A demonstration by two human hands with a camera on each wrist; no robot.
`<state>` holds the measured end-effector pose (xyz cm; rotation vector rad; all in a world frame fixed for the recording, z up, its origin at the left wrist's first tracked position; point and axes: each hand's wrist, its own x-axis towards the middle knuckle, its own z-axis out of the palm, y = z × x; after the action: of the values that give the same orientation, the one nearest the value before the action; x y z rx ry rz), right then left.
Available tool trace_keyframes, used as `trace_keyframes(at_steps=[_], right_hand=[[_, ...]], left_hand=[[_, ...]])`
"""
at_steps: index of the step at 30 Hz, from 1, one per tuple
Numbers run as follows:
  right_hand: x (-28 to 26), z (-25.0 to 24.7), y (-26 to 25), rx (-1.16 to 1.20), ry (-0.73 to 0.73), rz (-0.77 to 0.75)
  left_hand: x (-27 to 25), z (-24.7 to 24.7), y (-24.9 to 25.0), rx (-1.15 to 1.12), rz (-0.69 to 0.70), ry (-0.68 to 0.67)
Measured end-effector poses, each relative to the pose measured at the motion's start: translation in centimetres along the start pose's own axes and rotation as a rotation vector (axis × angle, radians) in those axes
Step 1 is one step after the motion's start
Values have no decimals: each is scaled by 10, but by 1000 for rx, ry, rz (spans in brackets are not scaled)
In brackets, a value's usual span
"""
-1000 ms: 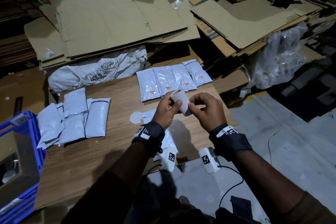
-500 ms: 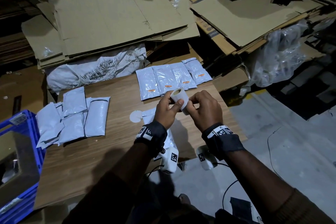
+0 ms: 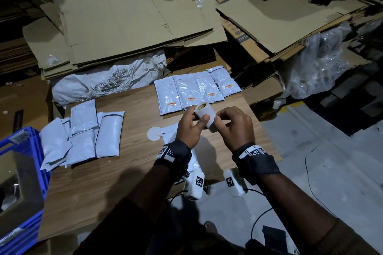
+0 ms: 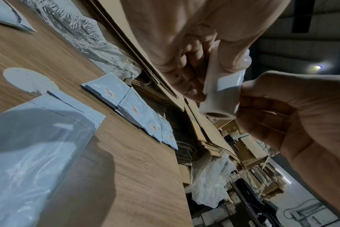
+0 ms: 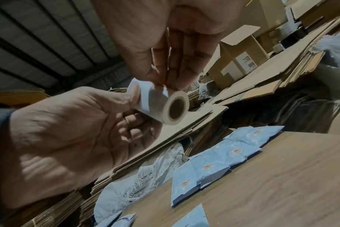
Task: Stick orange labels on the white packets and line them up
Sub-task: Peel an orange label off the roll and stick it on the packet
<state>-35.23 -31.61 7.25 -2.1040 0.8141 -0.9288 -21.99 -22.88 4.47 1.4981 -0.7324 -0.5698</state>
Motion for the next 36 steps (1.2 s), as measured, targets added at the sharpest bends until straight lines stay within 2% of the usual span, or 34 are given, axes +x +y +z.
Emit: trace_keyframes(at_steps=[5,11,19,26,36], right_hand=[[1,4,6,-44,-5,8],[1,-3,4,82,-17,16],[2,5,4,34,68,-13],[1,8,9,54,33,-12],[-6,7,7,125,57,-18]], left_hand=[[0,0,-1,46,12,-15],[1,0,-1,41,-7,2],[1,5,2,48,14,44],[-2,3,0,67,-2,52],[-7,2,6,5,-26,56]])
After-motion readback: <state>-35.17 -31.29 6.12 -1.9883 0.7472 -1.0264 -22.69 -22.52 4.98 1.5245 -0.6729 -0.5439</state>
